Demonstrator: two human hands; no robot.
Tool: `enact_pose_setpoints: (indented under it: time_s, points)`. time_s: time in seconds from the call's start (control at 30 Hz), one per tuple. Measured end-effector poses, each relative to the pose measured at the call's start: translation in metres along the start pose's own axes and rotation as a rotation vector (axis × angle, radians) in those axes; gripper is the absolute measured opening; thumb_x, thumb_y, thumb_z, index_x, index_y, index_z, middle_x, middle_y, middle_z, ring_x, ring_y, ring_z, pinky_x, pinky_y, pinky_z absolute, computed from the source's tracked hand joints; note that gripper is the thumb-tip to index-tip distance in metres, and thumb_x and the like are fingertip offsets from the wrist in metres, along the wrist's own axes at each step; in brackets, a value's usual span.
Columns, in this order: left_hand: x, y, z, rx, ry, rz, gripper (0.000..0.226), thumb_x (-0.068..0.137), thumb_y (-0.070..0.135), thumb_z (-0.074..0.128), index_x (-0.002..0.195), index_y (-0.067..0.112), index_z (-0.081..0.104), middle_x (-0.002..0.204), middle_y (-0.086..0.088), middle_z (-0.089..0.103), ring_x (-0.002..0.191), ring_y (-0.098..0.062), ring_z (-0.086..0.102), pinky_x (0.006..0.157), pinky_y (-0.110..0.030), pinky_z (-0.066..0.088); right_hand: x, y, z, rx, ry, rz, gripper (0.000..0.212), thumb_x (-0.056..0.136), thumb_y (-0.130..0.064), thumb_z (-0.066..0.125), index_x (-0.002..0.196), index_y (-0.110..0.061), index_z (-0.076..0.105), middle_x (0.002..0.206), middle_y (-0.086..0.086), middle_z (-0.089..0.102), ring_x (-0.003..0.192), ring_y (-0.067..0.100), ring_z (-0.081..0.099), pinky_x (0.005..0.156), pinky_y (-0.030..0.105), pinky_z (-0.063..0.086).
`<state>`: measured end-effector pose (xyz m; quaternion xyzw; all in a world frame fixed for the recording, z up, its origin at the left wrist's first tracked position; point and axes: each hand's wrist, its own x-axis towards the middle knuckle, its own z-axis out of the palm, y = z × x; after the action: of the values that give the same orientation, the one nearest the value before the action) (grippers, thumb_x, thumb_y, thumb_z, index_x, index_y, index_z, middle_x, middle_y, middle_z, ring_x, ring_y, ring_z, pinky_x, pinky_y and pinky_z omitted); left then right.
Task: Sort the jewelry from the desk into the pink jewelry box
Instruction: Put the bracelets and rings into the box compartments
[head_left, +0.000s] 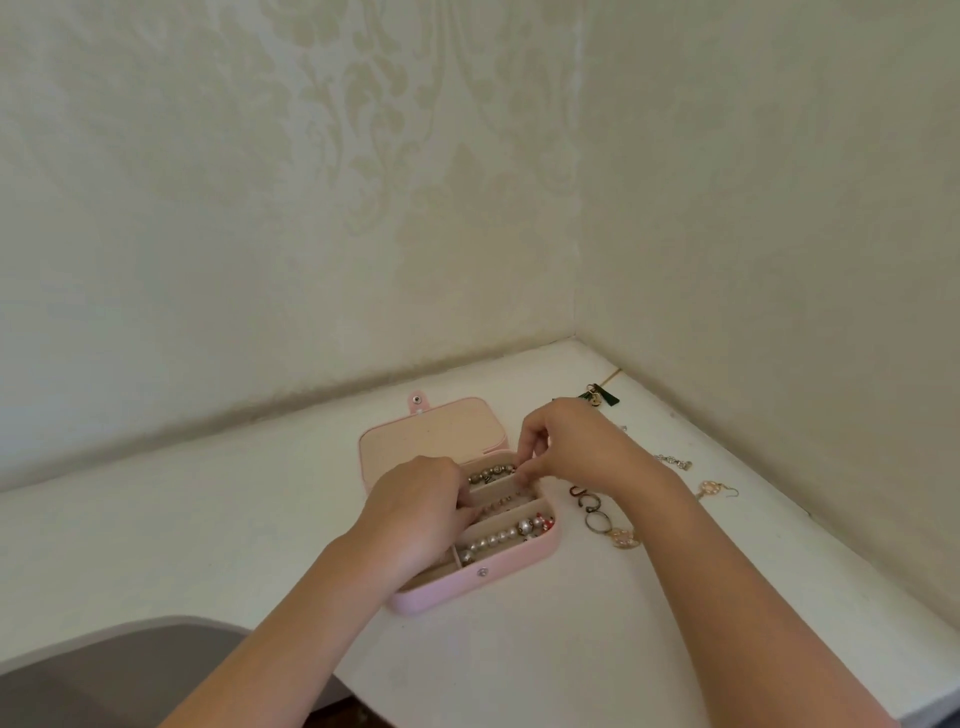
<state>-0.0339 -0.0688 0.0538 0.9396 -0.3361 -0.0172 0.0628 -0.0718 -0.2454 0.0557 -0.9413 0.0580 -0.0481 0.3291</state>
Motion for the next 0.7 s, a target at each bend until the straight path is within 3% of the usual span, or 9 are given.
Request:
enact_pose_setpoints:
  time_s: [0.17,0.27,0.33,0.43,0.57,0.7]
  points:
    - [0.005,-0.002,-0.007,-0.043,0.022,0.03,0.009,0.083,0.025,0.061,0.08,0.021,0.069,0.084,0.007,0.065,0.083,-0.014,0.059,0.071,-0.028,0.046,0.0,0.041,-0.035,-0.024,0.258,0.267,0.007,0.077,-0.015,0.073,0.077,-0.012,0.066,0.071,-0.004,0.06,0.071,0.016,0.058,0.068,0.03,0.051]
    - [0.019,0.005,-0.013,-0.171,0.072,0.09,0.013,0.086,0.032,0.061,0.082,0.021,0.068,0.08,0.011,0.063,0.078,-0.01,0.058,0.069,-0.027,0.046,-0.002,0.076,-0.057,-0.148,0.224,0.552,0.015,0.078,-0.013,0.07,0.092,-0.008,0.069,0.094,0.007,0.068,0.088,0.024,0.063,0.079,0.031,0.052]
    - [0.033,0.013,-0.015,-0.29,0.058,0.159,0.012,0.086,0.031,0.061,0.085,0.021,0.068,0.081,0.011,0.063,0.079,-0.007,0.058,0.073,-0.028,0.049,-0.004,0.089,-0.063,-0.149,0.199,0.634,0.021,0.079,-0.009,0.066,0.1,-0.007,0.069,0.102,0.011,0.068,0.095,0.028,0.063,0.084,0.032,0.051]
    - [0.064,0.024,-0.011,-0.35,0.033,0.271,0.014,0.09,0.028,0.059,0.1,0.022,0.066,0.096,0.01,0.063,0.089,-0.004,0.056,0.08,-0.024,0.046,-0.009,0.093,-0.066,-0.17,0.199,0.694,0.025,0.082,-0.01,0.064,0.107,-0.008,0.068,0.111,0.011,0.066,0.103,0.027,0.062,0.087,0.03,0.049]
    - [0.114,0.033,-0.005,-0.26,0.005,0.355,0.026,0.092,0.018,0.056,0.116,0.019,0.063,0.118,0.002,0.062,0.105,-0.012,0.055,0.086,-0.02,0.04,-0.011,0.092,-0.062,-0.147,0.127,0.699,0.026,0.078,-0.016,0.068,0.103,-0.008,0.069,0.103,0.01,0.069,0.098,0.026,0.064,0.088,0.031,0.052]
    - [0.137,0.044,-0.002,-0.259,-0.118,0.434,0.027,0.086,0.01,0.063,0.111,0.018,0.068,0.11,0.006,0.062,0.097,-0.007,0.053,0.07,-0.006,0.035,-0.012,0.085,-0.06,-0.098,0.131,0.628,0.018,0.076,-0.022,0.075,0.092,-0.017,0.07,0.095,0.001,0.068,0.094,0.02,0.064,0.081,0.027,0.05]
